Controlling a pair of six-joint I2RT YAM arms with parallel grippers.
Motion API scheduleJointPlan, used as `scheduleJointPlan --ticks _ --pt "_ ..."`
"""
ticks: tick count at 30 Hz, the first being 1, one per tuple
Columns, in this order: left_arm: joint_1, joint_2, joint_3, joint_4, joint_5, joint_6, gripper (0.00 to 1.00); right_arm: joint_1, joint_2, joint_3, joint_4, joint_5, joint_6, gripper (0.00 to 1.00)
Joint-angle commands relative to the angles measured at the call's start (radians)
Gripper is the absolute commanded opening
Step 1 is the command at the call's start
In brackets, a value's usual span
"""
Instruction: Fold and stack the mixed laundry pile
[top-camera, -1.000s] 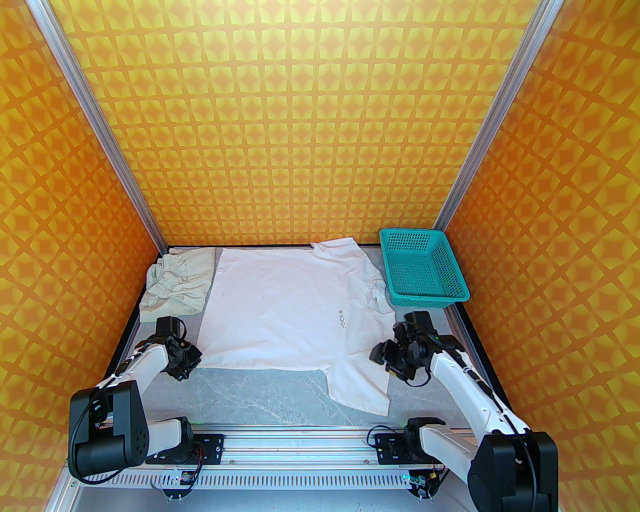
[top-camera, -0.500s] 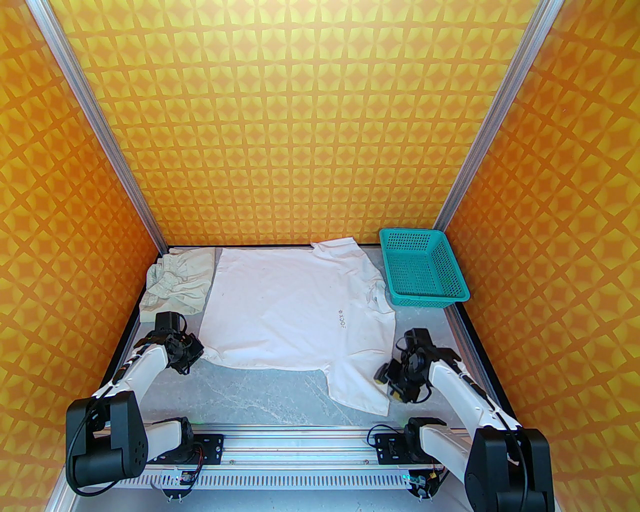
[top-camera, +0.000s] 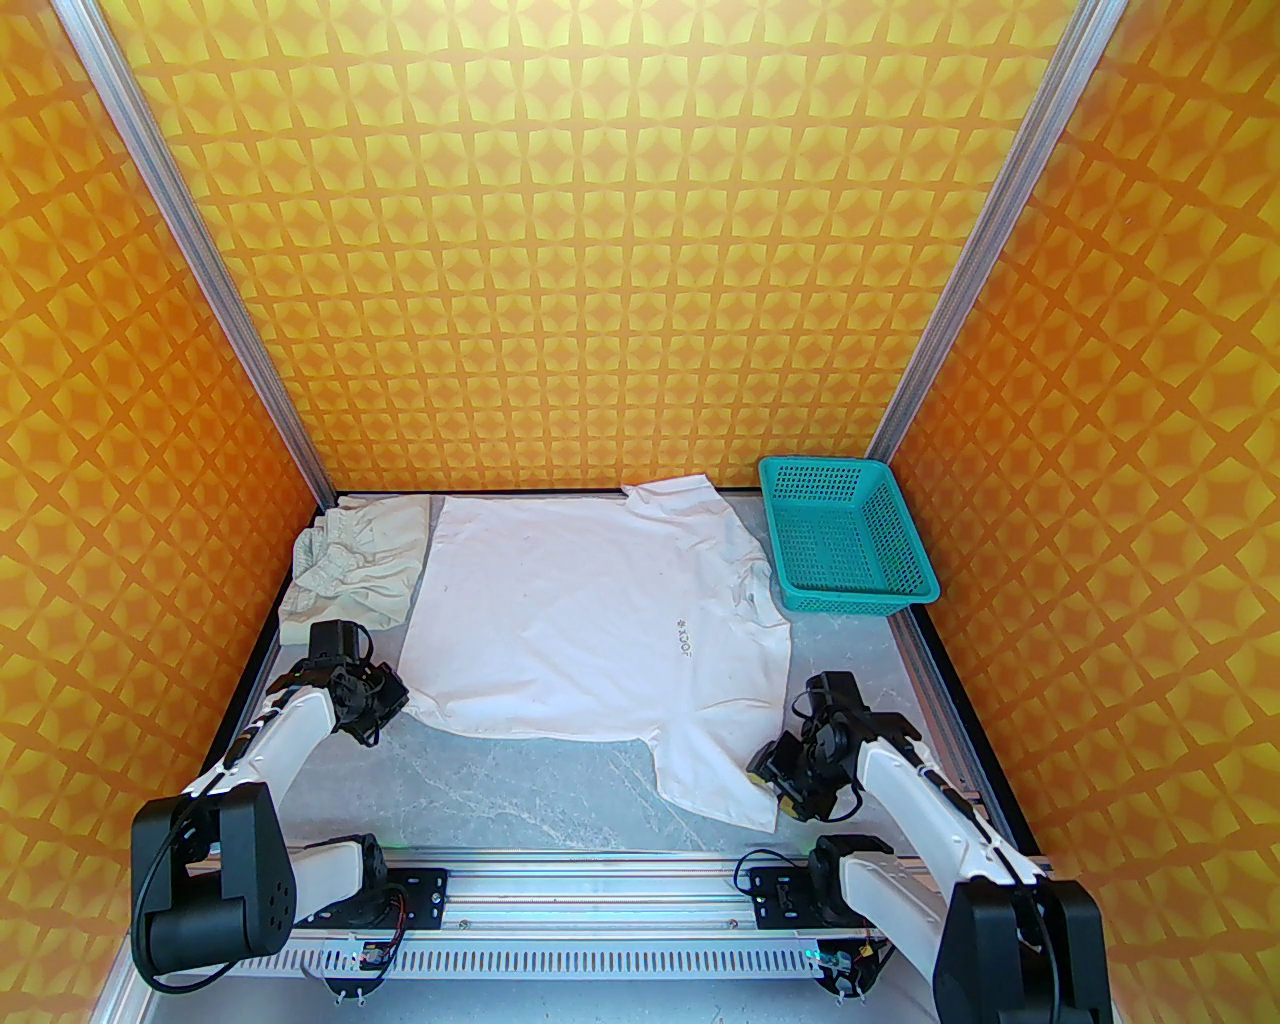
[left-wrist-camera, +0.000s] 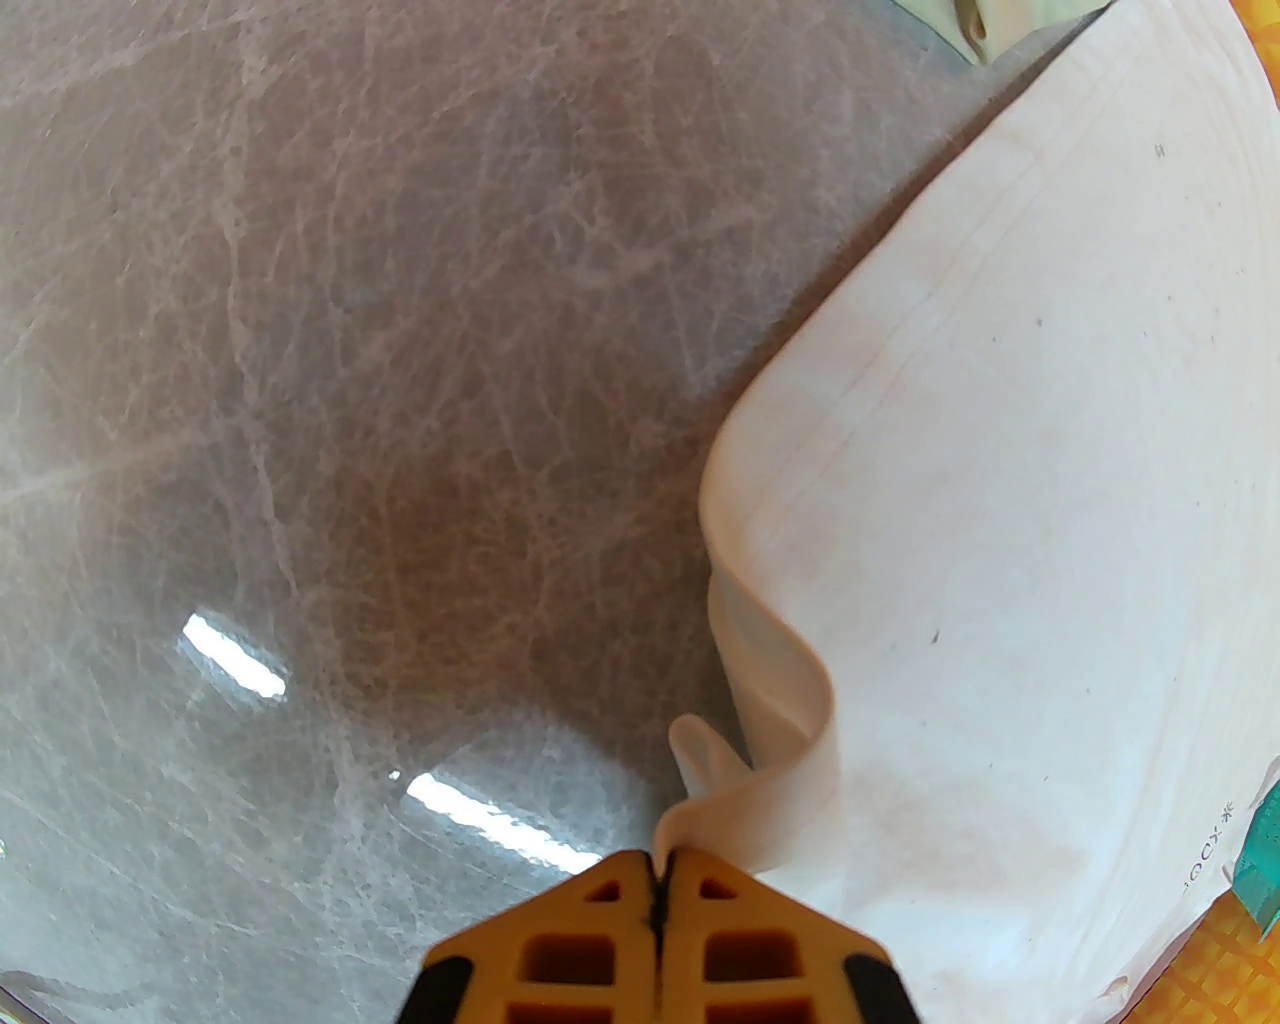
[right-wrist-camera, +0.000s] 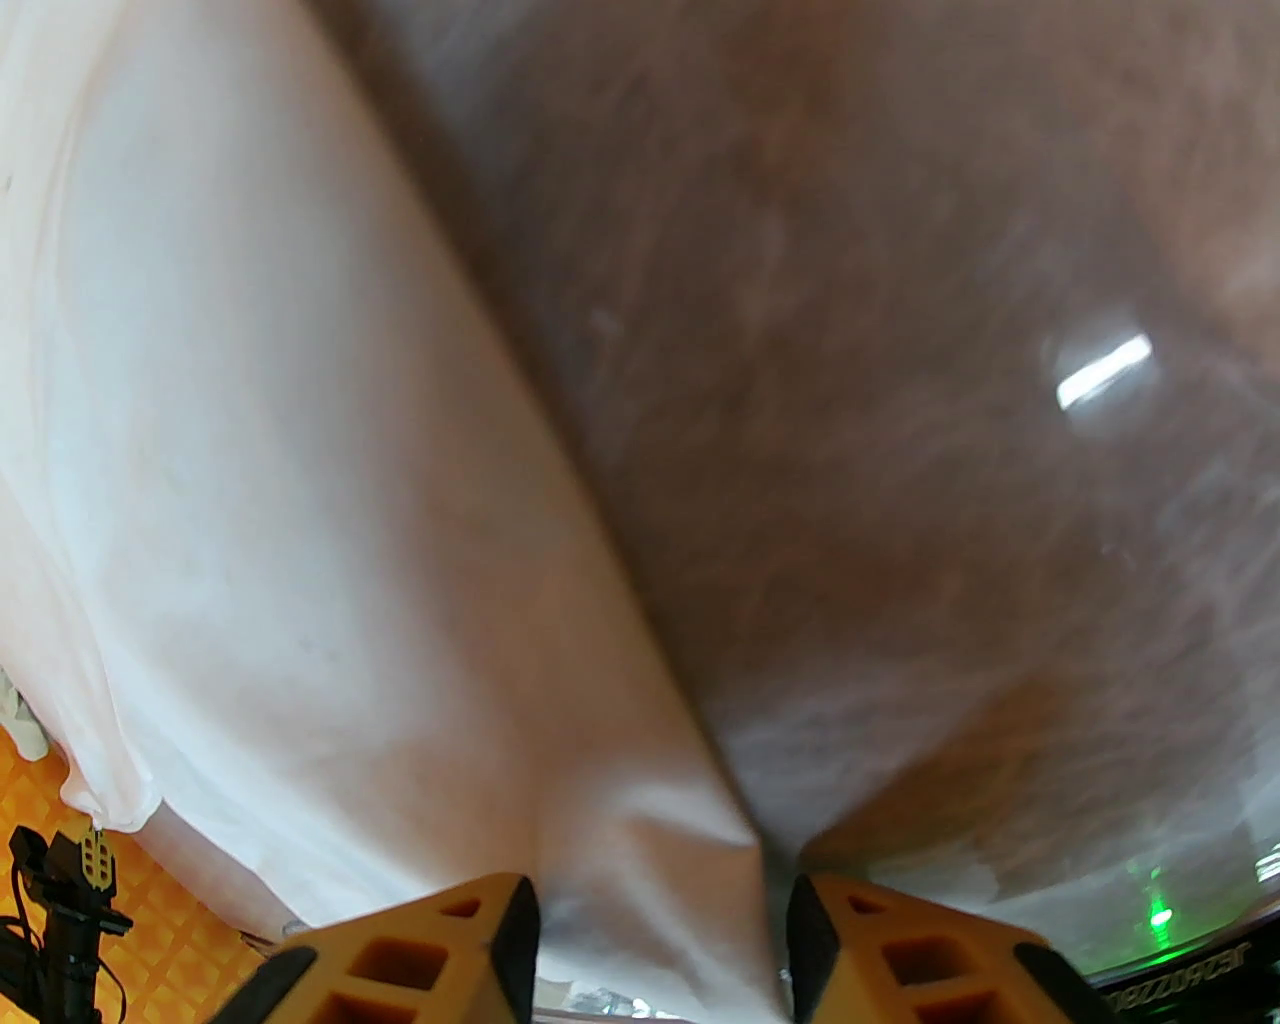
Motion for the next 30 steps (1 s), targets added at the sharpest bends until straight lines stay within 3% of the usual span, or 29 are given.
scheduleJointPlan --ticks 1,13,30 --pt "-0.008 -0.016 0.026 0.014 0.028 0.023 0.00 0.034 -0.022 -0.021 0.013 -0.032 0.067 0.39" --pt "-0.007 -0.072 0.052 -0.011 0.033 0.042 0.00 0.041 -0.012 0.155 -0.062 0.034 -0.003 0.01" --pt "-0.007 0.004 0.189 -0.001 0.033 0.053 0.00 0.041 0.193 0.520 -0.064 0.038 -0.102 0.00"
